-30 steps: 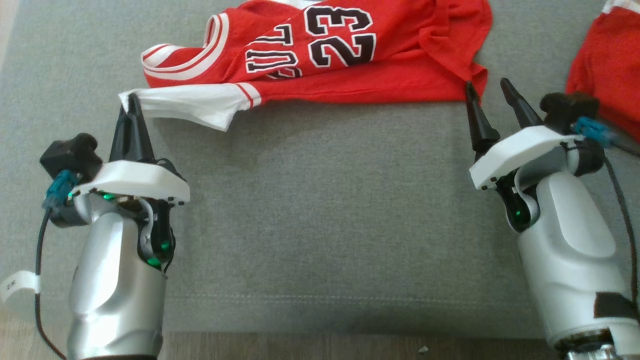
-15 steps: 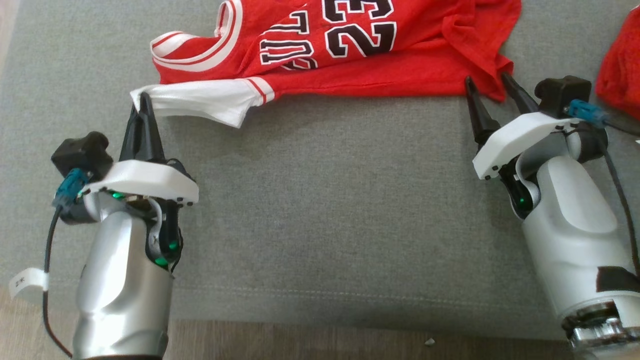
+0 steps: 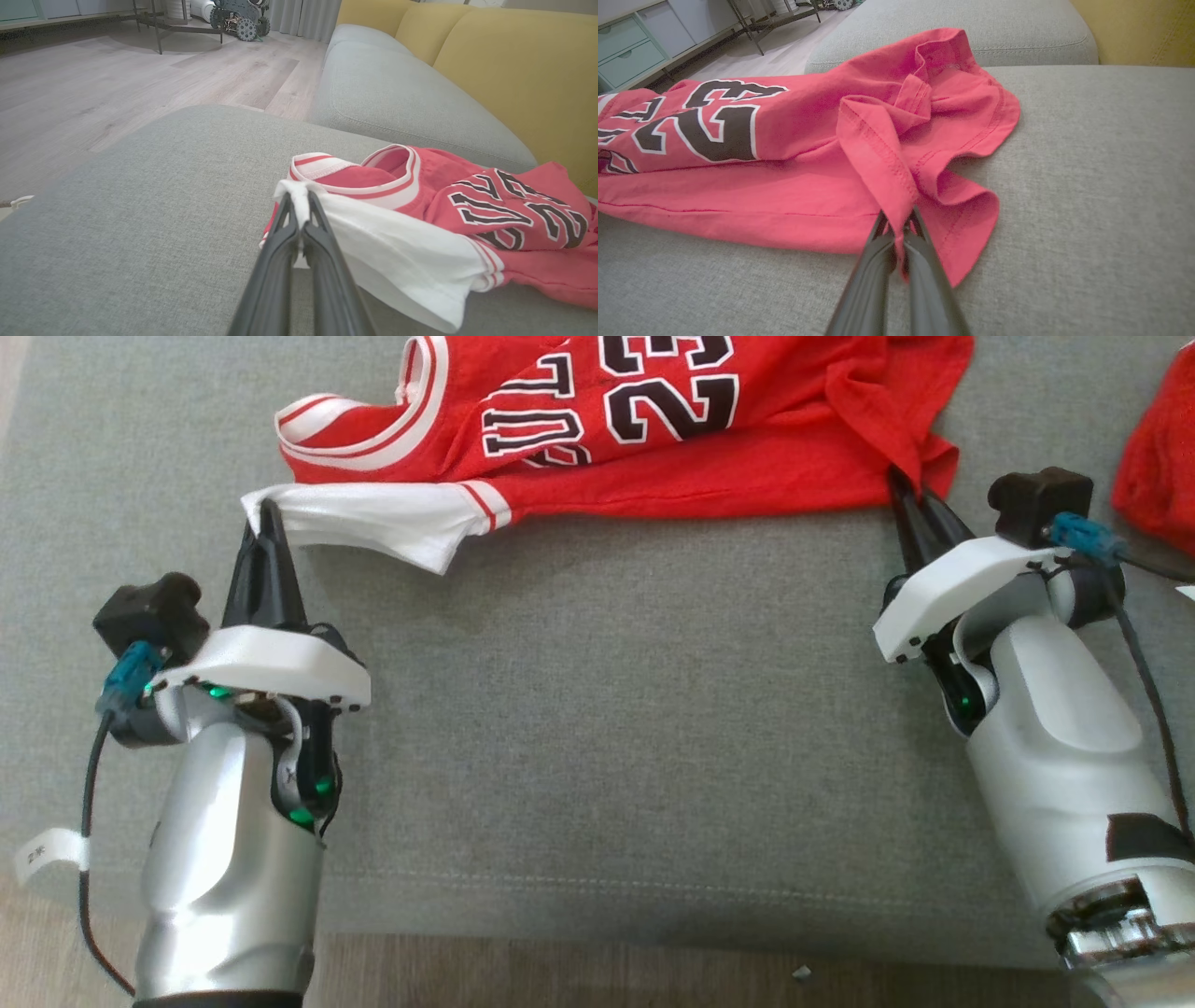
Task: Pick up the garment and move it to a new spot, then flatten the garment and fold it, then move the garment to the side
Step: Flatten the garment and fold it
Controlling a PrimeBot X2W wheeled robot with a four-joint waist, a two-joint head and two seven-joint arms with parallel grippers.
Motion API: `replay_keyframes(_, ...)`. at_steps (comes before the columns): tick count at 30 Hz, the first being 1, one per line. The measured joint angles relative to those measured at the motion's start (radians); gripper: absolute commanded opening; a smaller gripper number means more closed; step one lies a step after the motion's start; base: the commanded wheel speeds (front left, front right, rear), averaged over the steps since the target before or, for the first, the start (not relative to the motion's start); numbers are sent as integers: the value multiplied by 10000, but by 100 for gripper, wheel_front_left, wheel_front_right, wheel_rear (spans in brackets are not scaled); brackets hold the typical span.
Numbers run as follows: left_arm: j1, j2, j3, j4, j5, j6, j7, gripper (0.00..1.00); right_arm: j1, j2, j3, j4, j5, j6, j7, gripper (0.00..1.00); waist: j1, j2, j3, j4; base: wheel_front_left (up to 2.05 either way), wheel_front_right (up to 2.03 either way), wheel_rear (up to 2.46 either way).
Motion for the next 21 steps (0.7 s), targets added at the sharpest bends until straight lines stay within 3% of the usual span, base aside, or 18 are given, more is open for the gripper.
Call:
replay_keyframes(10, 66, -17, 242, -148, 17, -6, 0, 0, 72, -378, 955, -522, 675, 0, -263, 0, 0, 0, -690, -83, 0, 0, 0)
replay_keyframes(21, 655, 201, 654, -1135, 150, -117, 0, 0, 660, -2127, 3076, -4082, 2982, 0, 564, 0, -1, 0, -2301, -357, 0, 0, 0)
